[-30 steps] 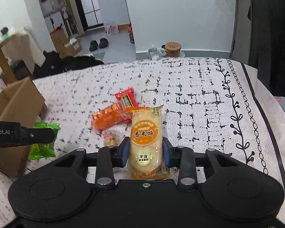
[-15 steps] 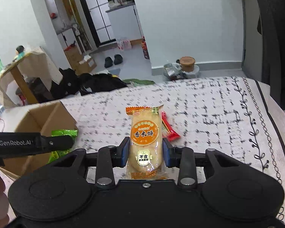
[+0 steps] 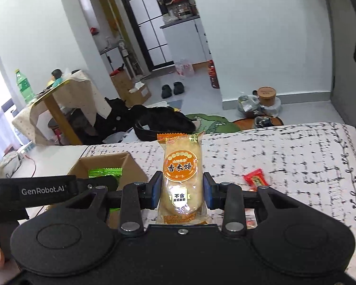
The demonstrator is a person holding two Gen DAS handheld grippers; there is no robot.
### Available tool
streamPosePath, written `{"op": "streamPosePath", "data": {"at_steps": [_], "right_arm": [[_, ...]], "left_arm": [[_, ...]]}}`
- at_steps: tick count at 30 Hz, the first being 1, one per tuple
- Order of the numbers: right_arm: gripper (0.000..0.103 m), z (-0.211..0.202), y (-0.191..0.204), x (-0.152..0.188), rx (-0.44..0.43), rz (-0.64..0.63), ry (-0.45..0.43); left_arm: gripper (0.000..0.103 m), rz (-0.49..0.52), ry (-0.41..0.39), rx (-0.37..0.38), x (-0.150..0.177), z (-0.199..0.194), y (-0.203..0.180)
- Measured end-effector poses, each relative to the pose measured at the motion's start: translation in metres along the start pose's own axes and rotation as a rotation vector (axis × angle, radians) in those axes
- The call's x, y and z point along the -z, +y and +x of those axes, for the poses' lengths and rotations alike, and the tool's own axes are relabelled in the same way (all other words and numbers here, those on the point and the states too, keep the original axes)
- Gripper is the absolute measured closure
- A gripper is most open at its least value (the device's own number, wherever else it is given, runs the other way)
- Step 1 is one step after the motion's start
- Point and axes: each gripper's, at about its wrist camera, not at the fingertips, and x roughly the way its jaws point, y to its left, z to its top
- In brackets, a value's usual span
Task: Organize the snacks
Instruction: 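Carry the green packet and cake over the box and open both tools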
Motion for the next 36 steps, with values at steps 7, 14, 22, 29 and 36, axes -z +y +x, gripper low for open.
{"op": "streamPosePath", "data": {"at_steps": [7,14,22,29,36], "right_arm": [[0.068,0.013,0.019,-0.002,-0.031,-0.007,-0.001],[0.068,0.023,0.04,-0.003,-0.069,-0.018,0.008],[0.068,0.036,0.07,-0.001,-0.095,-0.112,0.049],[0.068,0.046,0.086,0.001,-0.114,-0.109,0.081],[0.068,0.052,0.096,0.004,-0.109,-0.117,0.105]], "left_arm": [[0.077,-0.018,-0.017,-0.022,-0.01,-0.012,0.022],[0.077,-0.022,-0.038,-0.052,-0.022,-0.019,0.046],[0.077,-0.055,-0.037,-0.107,-0.033,-0.016,0.084],[0.077,-0.092,0.003,-0.152,-0.031,-0.006,0.112],[0.07,-0.133,0.029,-0.17,-0.027,-0.004,0.128]]}}
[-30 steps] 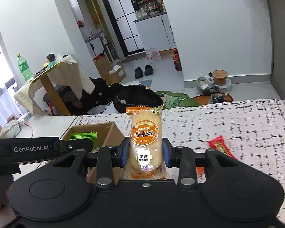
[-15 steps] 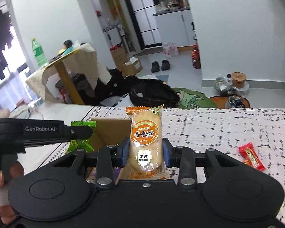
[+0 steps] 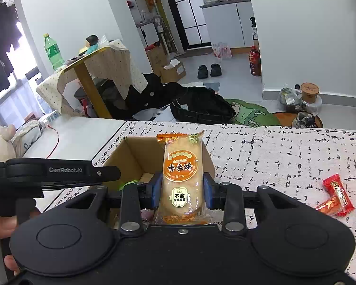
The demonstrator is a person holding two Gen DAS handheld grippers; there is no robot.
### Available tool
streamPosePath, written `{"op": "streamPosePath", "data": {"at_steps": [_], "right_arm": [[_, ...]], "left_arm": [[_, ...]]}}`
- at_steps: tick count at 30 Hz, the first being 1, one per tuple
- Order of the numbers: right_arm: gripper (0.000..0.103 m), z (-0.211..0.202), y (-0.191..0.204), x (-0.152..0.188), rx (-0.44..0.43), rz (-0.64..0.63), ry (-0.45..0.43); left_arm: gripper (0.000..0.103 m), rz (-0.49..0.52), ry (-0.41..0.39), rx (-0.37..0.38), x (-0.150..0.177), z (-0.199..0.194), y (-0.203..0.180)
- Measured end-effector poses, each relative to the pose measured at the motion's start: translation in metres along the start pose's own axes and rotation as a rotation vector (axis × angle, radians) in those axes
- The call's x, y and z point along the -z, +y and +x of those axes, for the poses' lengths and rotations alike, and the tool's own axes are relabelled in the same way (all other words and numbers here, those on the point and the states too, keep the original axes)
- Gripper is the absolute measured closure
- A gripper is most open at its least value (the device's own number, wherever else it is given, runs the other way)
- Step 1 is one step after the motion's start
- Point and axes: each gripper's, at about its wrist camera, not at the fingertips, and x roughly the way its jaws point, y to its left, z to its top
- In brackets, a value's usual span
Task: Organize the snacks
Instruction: 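Carry the green packet and cake over the box and open both tools, then withdraw both tools from the box toward the blue packets on the bed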
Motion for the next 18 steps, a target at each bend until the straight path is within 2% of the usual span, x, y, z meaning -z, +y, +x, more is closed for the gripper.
{"op": "streamPosePath", "data": {"at_steps": [7,9,10,11,18], "right_arm": [[0.067,0.016,0.011,-0.003,-0.011,0.005,0.018],[0.064,0.02,0.012,-0.003,-0.018,0.004,0.011],[0.054,0.022,0.013,-0.003,-0.02,-0.007,0.005],[0.049,0.024,0.013,-0.002,-0.011,-0.018,0.004],[0.049,0.008,0.0,0.0,0.014,0.013,-0.012]], "left_arm": [[0.054,-0.028,-0.019,-0.005,-0.006,-0.014,0.011],[0.052,-0.029,-0.024,-0.008,-0.007,-0.018,0.011],[0.05,-0.027,-0.028,-0.008,-0.007,-0.019,0.012],[0.049,-0.025,-0.031,-0.008,-0.007,-0.021,0.011],[0.04,-0.026,-0.03,0.001,-0.003,-0.025,0.008]]}}
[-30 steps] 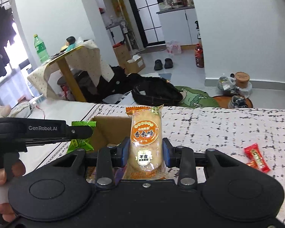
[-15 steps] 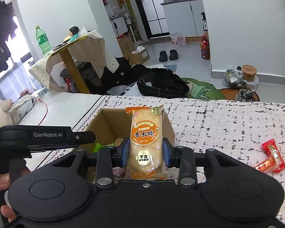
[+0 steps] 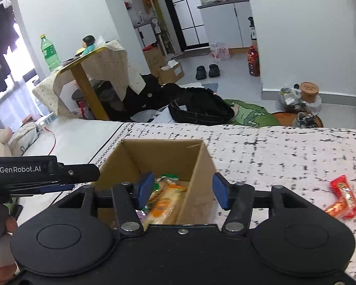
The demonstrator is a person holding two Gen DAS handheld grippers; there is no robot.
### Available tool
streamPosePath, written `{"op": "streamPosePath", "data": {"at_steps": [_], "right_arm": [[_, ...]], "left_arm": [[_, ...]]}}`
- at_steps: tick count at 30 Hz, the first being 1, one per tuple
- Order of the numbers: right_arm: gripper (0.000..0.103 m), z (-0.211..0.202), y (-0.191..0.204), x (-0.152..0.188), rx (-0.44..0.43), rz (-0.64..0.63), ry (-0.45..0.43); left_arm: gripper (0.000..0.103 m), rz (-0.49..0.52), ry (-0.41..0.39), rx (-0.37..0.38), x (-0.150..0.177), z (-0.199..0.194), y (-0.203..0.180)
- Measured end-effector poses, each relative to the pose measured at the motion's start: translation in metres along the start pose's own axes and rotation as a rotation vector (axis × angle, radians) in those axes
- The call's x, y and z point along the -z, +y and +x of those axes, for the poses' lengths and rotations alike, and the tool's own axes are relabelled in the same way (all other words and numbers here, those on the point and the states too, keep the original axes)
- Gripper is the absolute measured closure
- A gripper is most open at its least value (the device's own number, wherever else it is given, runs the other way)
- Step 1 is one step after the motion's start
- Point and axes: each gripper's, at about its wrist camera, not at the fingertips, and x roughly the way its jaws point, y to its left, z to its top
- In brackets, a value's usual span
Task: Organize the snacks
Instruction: 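Withdraw both tools from the box toward the blue packets on the bed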
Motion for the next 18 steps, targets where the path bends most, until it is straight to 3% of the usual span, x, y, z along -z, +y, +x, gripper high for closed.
{"op": "streamPosePath", "data": {"at_steps": [8,12,18], "right_arm": [[0.04,-0.02,-0.018,0.006,0.022,0.03,-0.016],[0.024,-0.033,-0.029,0.009,0.042,0.051,-0.032],[0.012,-0.054,-0.046,0.016,0.063,0.078,-0.05]], "left_arm": [[0.028,0.017,0.025,0.014,0.009,0.002,-0.018],[0.024,0.033,0.036,0.018,0.014,0.002,-0.029],[0.021,0.057,0.047,0.01,0.024,-0.001,-0.047]]}}
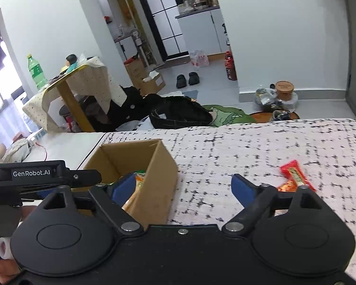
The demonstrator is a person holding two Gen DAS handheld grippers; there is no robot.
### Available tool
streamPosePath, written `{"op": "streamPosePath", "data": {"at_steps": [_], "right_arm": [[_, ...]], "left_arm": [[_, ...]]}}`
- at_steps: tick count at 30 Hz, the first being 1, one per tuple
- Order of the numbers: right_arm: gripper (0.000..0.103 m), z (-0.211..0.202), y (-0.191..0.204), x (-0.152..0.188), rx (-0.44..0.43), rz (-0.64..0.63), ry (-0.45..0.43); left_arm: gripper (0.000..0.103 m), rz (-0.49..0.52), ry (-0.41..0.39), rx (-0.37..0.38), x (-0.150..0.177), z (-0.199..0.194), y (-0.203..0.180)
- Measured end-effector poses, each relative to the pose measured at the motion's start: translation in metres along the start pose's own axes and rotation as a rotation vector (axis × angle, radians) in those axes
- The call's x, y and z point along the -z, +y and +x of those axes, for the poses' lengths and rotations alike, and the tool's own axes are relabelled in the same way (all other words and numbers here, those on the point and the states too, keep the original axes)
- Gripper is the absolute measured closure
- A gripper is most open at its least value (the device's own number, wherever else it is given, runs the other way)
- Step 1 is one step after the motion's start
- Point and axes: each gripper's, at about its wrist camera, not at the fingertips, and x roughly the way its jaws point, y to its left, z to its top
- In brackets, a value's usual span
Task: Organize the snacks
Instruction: 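Withdraw both tools from the box toward the blue packets on the bed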
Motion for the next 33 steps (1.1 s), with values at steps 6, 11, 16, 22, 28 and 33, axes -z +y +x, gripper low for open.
{"op": "streamPosePath", "data": {"at_steps": [6,11,16,22,28,33], "right_arm": [[0.0,-0.019,-0.022,0.005,0.013,0.033,-0.03],[0.0,-0.037,-0.039,0.011,0.01,0.058,-0.046],[0.0,-0.051,-0.051,0.018,0.011,0.072,-0.048],[0.0,-0.069,-0.068,0.027,0.028,0.092,-0.07],[0.0,-0.088,-0.087,0.039,0.05,0.121,-0.088],[0.0,-0.103,-0.096,0.048,0.071,0.129,-0.09]], "left_arm": [[0.005,0.035,-0.003,0.027,0.011,-0.006,-0.019],[0.0,0.059,-0.013,0.045,0.022,-0.011,-0.034],[0.0,0.086,-0.019,0.071,0.031,-0.016,-0.05],[0.0,0.096,-0.053,0.082,0.04,-0.023,-0.063],[0.0,0.067,-0.035,0.154,0.051,-0.027,-0.076],[0.0,0.096,-0.038,0.176,0.064,-0.031,-0.09]]}}
